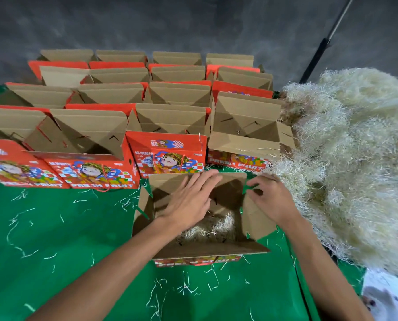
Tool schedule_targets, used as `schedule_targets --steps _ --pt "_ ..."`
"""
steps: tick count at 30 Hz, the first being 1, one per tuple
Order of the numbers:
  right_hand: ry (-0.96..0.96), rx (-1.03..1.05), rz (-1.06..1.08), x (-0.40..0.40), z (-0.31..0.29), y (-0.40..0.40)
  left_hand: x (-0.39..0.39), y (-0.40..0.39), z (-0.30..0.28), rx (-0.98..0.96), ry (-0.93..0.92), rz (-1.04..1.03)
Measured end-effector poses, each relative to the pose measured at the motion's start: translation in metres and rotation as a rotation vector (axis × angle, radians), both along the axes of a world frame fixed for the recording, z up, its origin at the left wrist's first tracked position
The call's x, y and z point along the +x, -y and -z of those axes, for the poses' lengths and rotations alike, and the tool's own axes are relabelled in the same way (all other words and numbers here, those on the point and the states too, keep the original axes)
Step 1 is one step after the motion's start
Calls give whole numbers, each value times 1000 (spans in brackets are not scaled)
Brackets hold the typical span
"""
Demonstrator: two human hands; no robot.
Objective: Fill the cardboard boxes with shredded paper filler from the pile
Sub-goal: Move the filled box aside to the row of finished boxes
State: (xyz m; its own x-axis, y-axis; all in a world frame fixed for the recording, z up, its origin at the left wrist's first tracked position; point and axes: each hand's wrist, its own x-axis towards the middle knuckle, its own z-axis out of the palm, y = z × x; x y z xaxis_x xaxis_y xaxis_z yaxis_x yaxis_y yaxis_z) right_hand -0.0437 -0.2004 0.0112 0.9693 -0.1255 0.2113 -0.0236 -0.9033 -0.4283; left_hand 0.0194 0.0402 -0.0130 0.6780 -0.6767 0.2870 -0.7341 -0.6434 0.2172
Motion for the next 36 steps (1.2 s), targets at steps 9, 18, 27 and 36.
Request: schedule_targets --steps 9,18,27,36 --pt "-605 915 425 -18 26 9 4 12 -11 30 -14 -88" --pt "-778 897 340 20 41 -52 13 -30 -14 59 3 -212" --pt "-819 895 168 69 40 -204 32 -122 -21 7 -17 -388" --pt "-729 1049 87 85 37 -340 50 -213 -28 32 -9 -545"
